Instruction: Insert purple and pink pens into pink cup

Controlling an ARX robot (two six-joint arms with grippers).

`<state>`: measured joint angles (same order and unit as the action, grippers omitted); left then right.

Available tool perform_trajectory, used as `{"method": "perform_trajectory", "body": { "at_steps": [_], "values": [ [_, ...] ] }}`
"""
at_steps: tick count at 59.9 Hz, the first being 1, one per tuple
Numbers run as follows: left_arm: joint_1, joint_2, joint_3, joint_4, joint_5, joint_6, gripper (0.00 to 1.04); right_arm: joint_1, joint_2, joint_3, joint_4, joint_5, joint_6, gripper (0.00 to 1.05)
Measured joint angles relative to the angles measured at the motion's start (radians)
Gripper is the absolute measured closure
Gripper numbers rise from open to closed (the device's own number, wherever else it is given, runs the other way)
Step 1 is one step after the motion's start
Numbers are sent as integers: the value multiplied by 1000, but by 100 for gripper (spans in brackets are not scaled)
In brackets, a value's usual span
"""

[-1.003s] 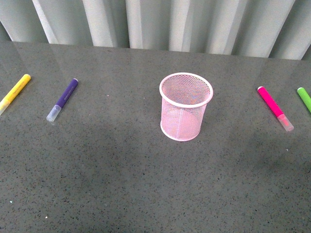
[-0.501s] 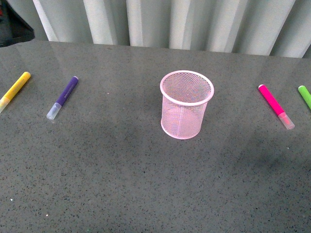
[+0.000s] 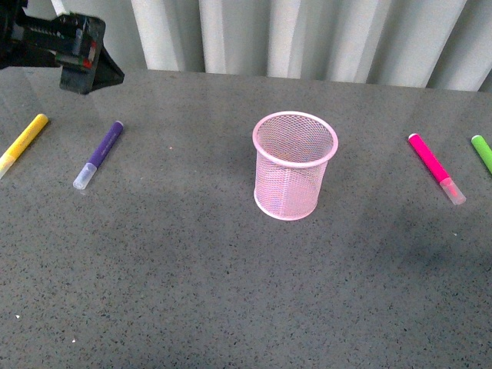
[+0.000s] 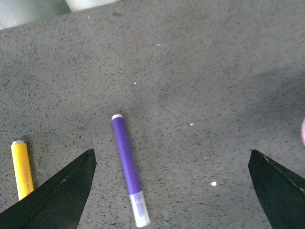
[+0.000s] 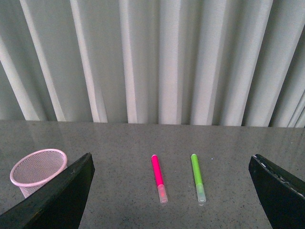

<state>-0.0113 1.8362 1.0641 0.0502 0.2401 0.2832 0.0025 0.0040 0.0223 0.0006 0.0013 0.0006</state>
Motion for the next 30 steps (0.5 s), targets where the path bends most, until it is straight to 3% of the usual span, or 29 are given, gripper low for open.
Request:
{"method": "perform_trajectory", "body": {
  "at_steps": [30],
  "values": [
    [14, 267, 188, -38, -115, 45, 7, 0, 0, 0, 0, 0, 0, 7]
  ]
}}
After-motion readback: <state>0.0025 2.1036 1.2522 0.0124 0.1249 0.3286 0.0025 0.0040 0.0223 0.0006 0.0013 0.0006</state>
